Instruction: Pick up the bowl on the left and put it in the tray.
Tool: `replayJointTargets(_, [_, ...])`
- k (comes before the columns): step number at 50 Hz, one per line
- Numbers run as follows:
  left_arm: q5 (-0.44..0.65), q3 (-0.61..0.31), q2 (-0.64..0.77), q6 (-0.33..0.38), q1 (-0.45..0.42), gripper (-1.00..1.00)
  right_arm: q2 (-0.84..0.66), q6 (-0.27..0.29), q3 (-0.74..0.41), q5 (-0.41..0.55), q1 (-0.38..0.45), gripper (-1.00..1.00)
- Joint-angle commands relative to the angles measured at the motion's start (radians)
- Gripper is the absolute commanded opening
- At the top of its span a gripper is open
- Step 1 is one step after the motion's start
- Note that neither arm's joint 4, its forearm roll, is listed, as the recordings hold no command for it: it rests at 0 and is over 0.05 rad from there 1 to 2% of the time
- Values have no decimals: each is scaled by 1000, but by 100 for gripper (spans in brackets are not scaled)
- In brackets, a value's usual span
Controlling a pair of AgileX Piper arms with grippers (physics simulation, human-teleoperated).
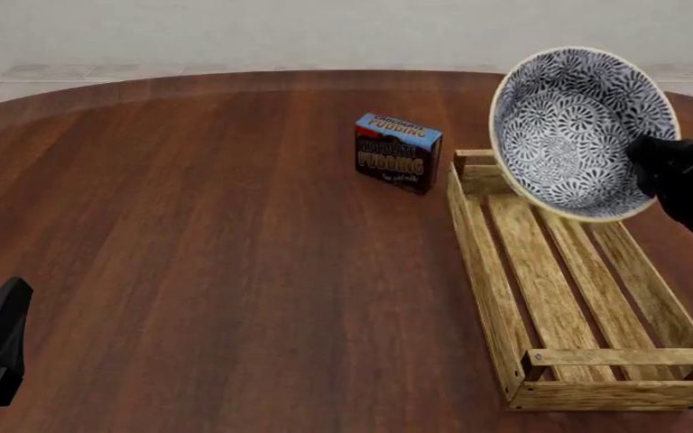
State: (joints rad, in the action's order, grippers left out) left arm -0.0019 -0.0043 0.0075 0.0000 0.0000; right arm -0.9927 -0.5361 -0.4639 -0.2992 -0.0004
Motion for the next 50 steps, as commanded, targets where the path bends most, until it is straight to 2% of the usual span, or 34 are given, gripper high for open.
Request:
replayJointTargets(1, [0, 0, 0, 0, 0, 100, -29, -16, -9, -5, -40, -100])
replayJointTargets(18, [0, 0, 0, 0, 0, 100, -122, -15, -14, -36, -73, -100])
replayJointTargets(40, [0, 0, 0, 0, 0, 100, -165, -32, -6, -45, -46, -100])
replayJointTargets(50, [0, 0, 0, 0, 0, 100, -198, -16, -21, -39, -71, -100])
